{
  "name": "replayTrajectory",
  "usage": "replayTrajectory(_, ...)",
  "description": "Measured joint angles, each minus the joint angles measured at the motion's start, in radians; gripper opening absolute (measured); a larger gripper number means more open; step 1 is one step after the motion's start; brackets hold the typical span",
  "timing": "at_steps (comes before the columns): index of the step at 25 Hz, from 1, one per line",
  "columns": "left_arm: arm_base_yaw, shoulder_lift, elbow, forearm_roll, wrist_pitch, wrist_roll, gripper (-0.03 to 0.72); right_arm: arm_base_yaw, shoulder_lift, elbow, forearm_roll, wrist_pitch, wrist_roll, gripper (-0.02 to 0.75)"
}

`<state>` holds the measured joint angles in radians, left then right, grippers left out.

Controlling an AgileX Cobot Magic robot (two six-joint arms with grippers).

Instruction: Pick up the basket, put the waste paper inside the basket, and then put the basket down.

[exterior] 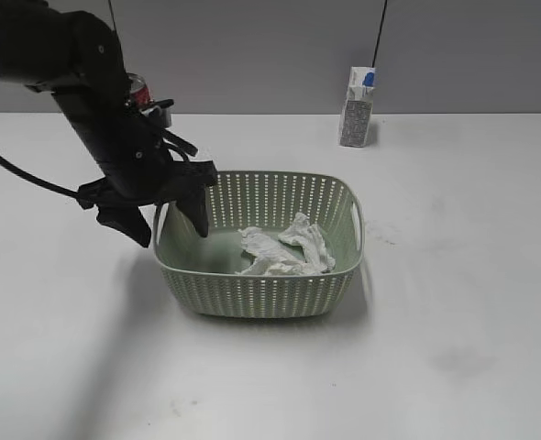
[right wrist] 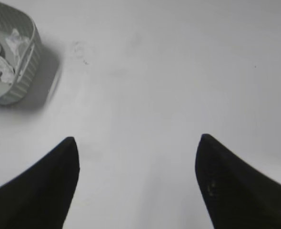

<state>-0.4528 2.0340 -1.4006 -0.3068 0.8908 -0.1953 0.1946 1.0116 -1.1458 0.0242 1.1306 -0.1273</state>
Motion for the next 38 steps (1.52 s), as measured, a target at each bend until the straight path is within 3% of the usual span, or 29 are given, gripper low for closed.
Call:
replayTrajectory(4,0.001,-0.056,0.0,-0.009,0.019,0.068,0.643,0.0,-0.156,0.209,0.0,-0.028,0.04,0.574)
replayTrajectory(11,0.045,-0.236,-0.003,0.044,0.073,0.117,0.645,0.0,-0.506,0.511,-0.012,-0.124,0.092,0.574)
replayTrajectory(17,0.138,-0.374,-0.005,0.13,0.151,0.172,0.617,0.0,-0.775,0.679,-0.014,-0.128,0.095,0.574)
replayTrajectory(23,0.258,-0.506,0.018,0.181,0.213,0.232,0.592,0.0,-0.976,0.726,-0.015,-0.171,0.095,0.573)
replayTrajectory(28,0.32,-0.658,0.145,0.191,0.225,0.257,0.587,0.0,-1.016,0.729,-0.016,-0.178,0.095,0.573)
replayTrajectory(38,0.326,-1.139,0.557,0.191,0.123,0.264,0.585,0.0,-1.016,0.729,-0.016,-0.179,0.095,0.573)
